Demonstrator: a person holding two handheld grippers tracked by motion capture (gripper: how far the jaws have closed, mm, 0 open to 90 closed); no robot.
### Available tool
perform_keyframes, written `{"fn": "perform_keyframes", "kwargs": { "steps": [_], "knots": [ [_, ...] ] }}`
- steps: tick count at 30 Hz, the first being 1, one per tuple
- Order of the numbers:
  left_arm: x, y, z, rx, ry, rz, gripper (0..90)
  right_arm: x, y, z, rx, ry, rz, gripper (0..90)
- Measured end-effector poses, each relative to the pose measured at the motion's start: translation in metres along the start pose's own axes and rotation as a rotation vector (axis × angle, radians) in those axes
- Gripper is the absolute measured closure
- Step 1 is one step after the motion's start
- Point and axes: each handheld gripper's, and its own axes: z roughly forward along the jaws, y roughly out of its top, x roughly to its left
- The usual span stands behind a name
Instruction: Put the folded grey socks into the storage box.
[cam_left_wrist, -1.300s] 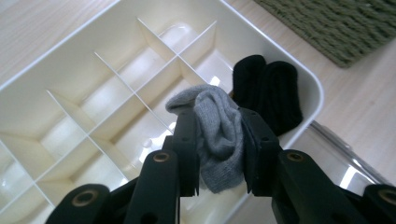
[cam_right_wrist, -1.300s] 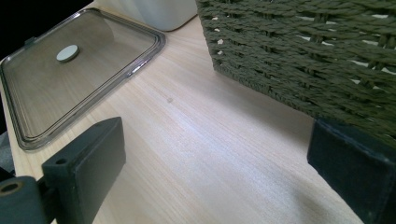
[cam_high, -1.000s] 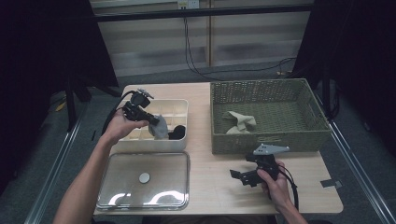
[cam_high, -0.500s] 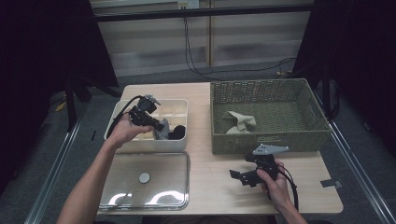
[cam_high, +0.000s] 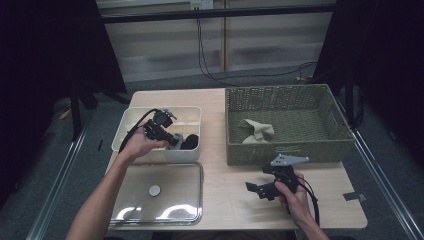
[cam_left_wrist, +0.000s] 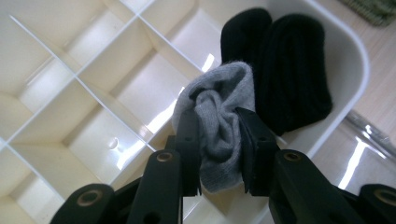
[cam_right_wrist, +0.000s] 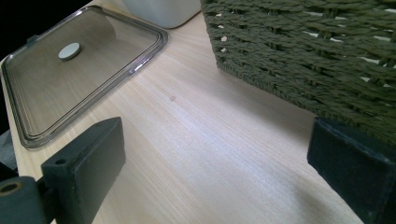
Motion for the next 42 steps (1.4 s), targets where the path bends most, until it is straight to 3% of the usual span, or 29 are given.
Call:
{"fn": "perform_keyframes", "kwargs": {
  "steps": [2,5,7,13,16,23,32,36,42],
  "knots": [
    [-0.002,-0.002,0.001,-0.02,-0.006,0.003,72.1,0.0,0.0,0.0,0.001,-0.001,0.001,3.9],
    [-0.003,0.0,0.003,0.004,-0.012,0.025,72.3,0.0,0.0,0.002,0.003,0.001,0.001,3.9],
    [-0.005,0.001,0.005,0.0,-0.01,0.012,72.6,0.0,0.0,0.001,0.006,0.004,0.001,3.9],
    [-0.008,0.002,0.012,0.067,-0.032,0.047,73.5,0.0,0.0,0.001,0.005,0.001,0.002,3.9],
    [-0.003,0.001,0.015,0.069,-0.055,0.031,73.8,0.0,0.0,0.001,0.007,0.004,0.0,3.9],
    [-0.003,0.002,0.022,0.106,-0.04,0.026,74.5,0.0,0.0,0.001,0.006,0.006,0.003,3.8],
    [0.004,0.0,0.031,0.094,-0.072,-0.025,74.9,0.001,0.0,0.001,0.008,0.006,0.003,3.7],
    [0.003,0.0,0.03,0.094,-0.063,-0.008,75.0,0.001,0.0,0.001,0.008,0.007,0.004,3.6],
    [0.007,-0.008,0.021,0.037,-0.1,-0.016,71.4,-0.001,0.0,0.002,0.009,0.009,0.012,3.7]
  ]
}}
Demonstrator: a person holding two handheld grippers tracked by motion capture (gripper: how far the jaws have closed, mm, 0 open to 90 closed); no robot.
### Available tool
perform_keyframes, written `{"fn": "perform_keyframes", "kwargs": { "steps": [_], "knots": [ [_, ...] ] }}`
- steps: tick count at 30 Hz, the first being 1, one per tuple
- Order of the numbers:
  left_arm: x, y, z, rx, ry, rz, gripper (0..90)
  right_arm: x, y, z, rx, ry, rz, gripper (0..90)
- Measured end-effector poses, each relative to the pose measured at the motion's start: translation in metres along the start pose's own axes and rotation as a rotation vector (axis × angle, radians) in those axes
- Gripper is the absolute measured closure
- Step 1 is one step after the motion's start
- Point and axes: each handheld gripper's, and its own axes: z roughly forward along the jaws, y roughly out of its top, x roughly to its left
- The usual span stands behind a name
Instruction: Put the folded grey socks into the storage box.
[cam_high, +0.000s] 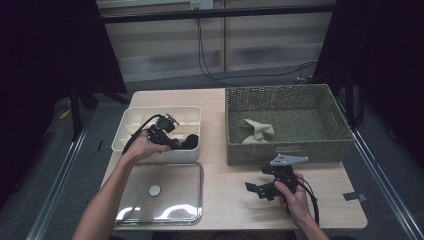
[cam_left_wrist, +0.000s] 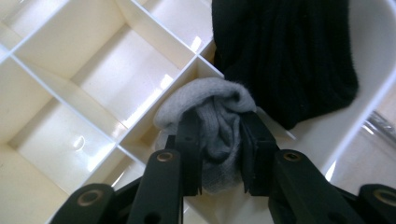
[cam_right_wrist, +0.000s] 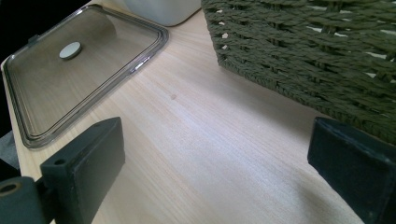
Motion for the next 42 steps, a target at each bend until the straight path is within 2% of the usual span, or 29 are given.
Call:
{"fn": "perform_keyframes", "kwargs": {
  "steps": [1,2,4,5,8,12,14,16,20,21,22,23,25,26,27,31,37,40,42],
  "knots": [
    [0.0,-0.001,-0.001,-0.014,-0.005,-0.013,70.8,0.0,0.0,0.0,0.001,0.0,0.002,3.7],
    [0.0,-0.001,-0.002,-0.013,-0.002,-0.001,69.8,0.0,0.0,0.0,0.0,0.0,0.004,3.7],
    [0.0,-0.002,-0.005,-0.026,-0.01,-0.02,66.4,0.0,0.0,0.001,-0.001,-0.002,0.0,3.7],
    [0.001,-0.003,-0.007,-0.03,-0.015,-0.015,64.0,0.0,0.0,0.001,-0.002,-0.002,0.002,3.7],
    [0.002,-0.006,-0.017,-0.072,-0.023,-0.041,58.8,0.0,0.0,0.0,-0.002,-0.003,0.004,3.7],
    [0.003,-0.011,-0.024,-0.097,-0.011,-0.057,51.8,-0.001,0.001,0.0,-0.007,-0.004,0.005,3.7],
    [0.004,-0.014,-0.026,-0.129,-0.004,-0.077,46.2,0.0,0.001,-0.001,-0.004,-0.003,0.009,3.7],
    [0.005,-0.016,-0.029,-0.14,-0.008,-0.077,42.6,-0.001,0.001,-0.001,-0.005,-0.004,0.009,3.9],
    [0.012,-0.022,-0.035,-0.22,-0.021,-0.117,36.0,-0.002,0.001,0.0,-0.007,-0.002,0.009,4.1],
    [0.013,-0.024,-0.036,-0.209,-0.021,-0.104,34.6,-0.002,0.001,0.0,-0.007,-0.002,0.009,4.1],
    [0.012,-0.025,-0.035,-0.242,-0.016,-0.138,33.0,-0.002,0.001,0.0,-0.004,-0.003,0.013,4.1],
    [0.013,-0.026,-0.036,-0.236,-0.015,-0.121,31.7,-0.002,0.001,0.0,-0.002,-0.003,0.012,4.1],
    [0.011,-0.028,-0.036,-0.269,-0.015,-0.152,30.0,-0.002,0.001,0.0,-0.002,-0.001,0.014,4.2],
    [0.012,-0.029,-0.038,-0.27,-0.02,-0.148,28.7,-0.003,0.001,0.0,-0.003,-0.001,0.018,4.4],
    [0.01,-0.031,-0.038,-0.298,-0.022,-0.17,27.7,-0.003,0.002,0.0,-0.005,0.001,0.017,4.5],
    [0.006,-0.039,-0.042,-0.342,-0.027,-0.156,29.3,-0.005,0.003,0.0,-0.009,0.0,0.02,5.6],
    [0.001,-0.051,-0.046,-0.404,-0.052,-0.171,27.9,-0.004,0.004,-0.003,-0.02,-0.006,0.005,9.0],
    [-0.002,-0.058,-0.051,-0.444,-0.054,-0.174,29.3,-0.003,0.003,-0.005,-0.02,-0.017,0.001,11.6],
    [-0.004,-0.062,-0.054,-0.468,-0.035,-0.174,31.7,-0.002,0.004,-0.005,-0.014,-0.04,-0.009,12.5]
  ]
}}
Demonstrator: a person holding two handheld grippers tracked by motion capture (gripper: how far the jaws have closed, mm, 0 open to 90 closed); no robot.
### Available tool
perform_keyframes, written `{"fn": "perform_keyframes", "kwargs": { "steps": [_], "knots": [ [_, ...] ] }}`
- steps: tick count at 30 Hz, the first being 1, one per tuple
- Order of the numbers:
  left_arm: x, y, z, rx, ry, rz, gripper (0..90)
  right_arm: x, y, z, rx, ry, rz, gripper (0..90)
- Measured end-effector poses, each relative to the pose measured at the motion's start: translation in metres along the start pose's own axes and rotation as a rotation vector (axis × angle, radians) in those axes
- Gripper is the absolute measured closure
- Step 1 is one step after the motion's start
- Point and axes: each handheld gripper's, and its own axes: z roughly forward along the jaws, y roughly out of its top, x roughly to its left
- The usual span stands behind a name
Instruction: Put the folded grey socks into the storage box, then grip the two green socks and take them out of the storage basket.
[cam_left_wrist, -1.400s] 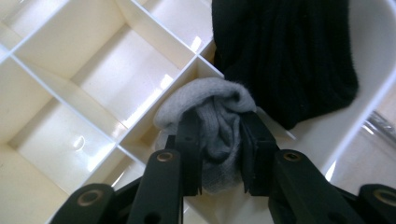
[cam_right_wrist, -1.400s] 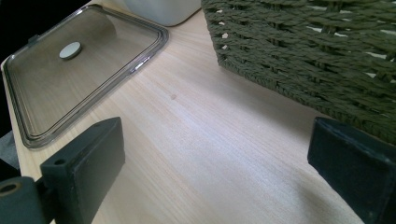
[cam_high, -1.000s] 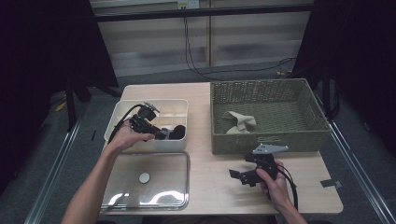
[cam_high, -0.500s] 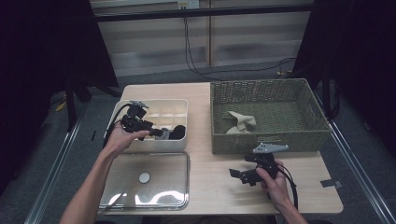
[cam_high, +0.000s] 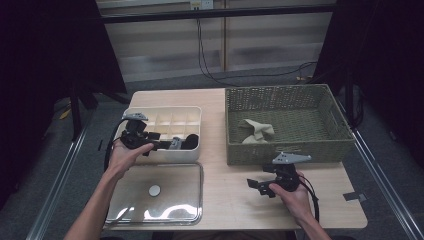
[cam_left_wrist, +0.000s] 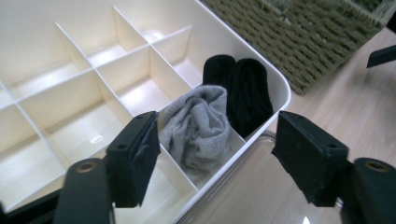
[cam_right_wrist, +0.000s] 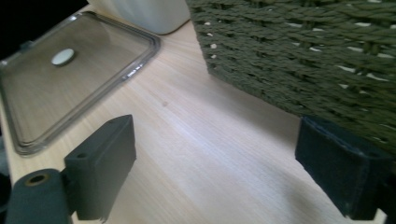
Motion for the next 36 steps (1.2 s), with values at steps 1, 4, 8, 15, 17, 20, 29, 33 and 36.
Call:
{"fn": "perform_keyframes", "kwargs": {
  "steps": [1,4,8,15,17,20,29,33,36],
  "knots": [
    [-0.001,-0.001,-0.002,-0.006,0.0,0.002,31.6,0.0,0.0,0.0,0.001,-0.006,-0.003,13.3],
    [-0.005,-0.007,-0.007,-0.022,0.006,0.007,31.9,-0.001,0.0,0.0,0.001,-0.015,-0.003,14.0],
    [-0.014,-0.018,-0.011,-0.039,0.001,0.029,32.8,-0.001,0.002,-0.002,0.005,-0.03,0.007,12.8],
    [-0.025,-0.037,-0.017,-0.051,-0.005,0.041,30.6,-0.001,0.002,-0.006,0.0,-0.038,0.025,15.8],
    [-0.028,-0.042,-0.018,-0.068,-0.006,0.036,30.4,0.0,0.003,-0.008,-0.007,-0.044,0.026,18.1],
    [-0.033,-0.05,-0.017,-0.07,-0.001,0.036,29.7,0.001,0.005,-0.01,-0.02,-0.039,0.026,24.3],
    [-0.049,-0.075,-0.018,-0.077,0.008,0.05,28.0,0.0,0.007,-0.011,-0.022,-0.023,0.046,31.8],
    [-0.058,-0.081,-0.017,-0.071,0.02,0.067,26.3,-0.001,0.008,-0.013,-0.022,-0.013,0.041,34.6],
    [-0.069,-0.088,-0.015,-0.074,0.012,0.085,25.7,0.0,0.01,-0.017,-0.027,-0.006,0.047,39.1]
  ]
}}
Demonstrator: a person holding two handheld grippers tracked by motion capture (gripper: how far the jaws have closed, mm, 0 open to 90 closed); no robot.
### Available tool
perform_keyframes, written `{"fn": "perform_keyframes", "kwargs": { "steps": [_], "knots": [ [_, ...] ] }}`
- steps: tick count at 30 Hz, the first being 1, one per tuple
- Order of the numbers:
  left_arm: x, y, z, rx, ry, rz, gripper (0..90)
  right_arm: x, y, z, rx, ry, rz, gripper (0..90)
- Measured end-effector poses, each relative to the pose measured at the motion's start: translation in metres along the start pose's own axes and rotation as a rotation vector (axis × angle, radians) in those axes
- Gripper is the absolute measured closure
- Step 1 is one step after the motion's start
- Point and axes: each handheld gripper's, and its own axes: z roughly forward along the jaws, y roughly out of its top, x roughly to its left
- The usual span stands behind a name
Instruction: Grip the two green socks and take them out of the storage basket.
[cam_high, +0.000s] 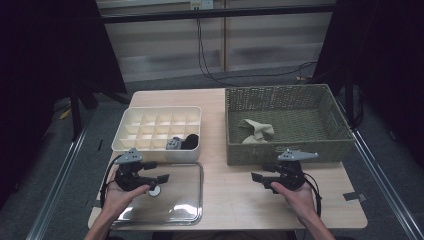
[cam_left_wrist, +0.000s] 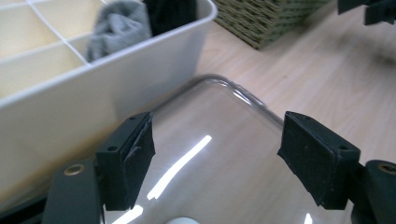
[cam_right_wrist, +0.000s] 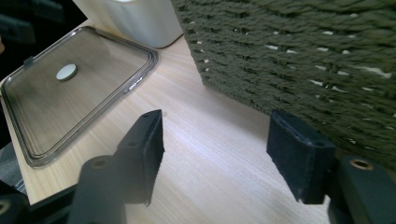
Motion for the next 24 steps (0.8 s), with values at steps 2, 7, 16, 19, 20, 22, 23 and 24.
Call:
{"fn": "perform_keyframes", "kwargs": {
  "steps": [2,7,16,19,20,22,23,24],
  "knots": [
    [-0.007,-0.003,0.001,-0.006,-0.014,0.003,25.7,-0.001,0.001,-0.002,-0.001,0.004,-0.001,40.8],
    [-0.024,-0.009,0.004,0.01,-0.033,0.024,23.9,0.0,0.005,-0.007,-0.013,0.003,-0.007,43.1],
    [-0.033,-0.015,0.015,0.012,-0.075,-0.002,17.6,0.003,0.021,-0.02,-0.029,0.019,-0.036,48.3],
    [-0.034,-0.017,0.017,0.013,-0.07,0.009,17.6,0.003,0.029,-0.027,-0.043,0.024,-0.049,48.9],
    [-0.035,-0.017,0.017,0.008,-0.069,0.008,17.5,0.003,0.032,-0.029,-0.051,0.023,-0.054,48.9],
    [-0.034,-0.017,0.018,0.01,-0.062,0.008,16.4,0.002,0.04,-0.034,-0.071,0.026,-0.057,48.9],
    [-0.034,-0.017,0.019,0.01,-0.056,0.012,16.0,0.001,0.043,-0.036,-0.076,0.023,-0.057,48.9],
    [-0.034,-0.017,0.019,0.014,-0.049,0.011,15.8,0.001,0.047,-0.038,-0.075,0.023,-0.059,48.8]
  ]
}}
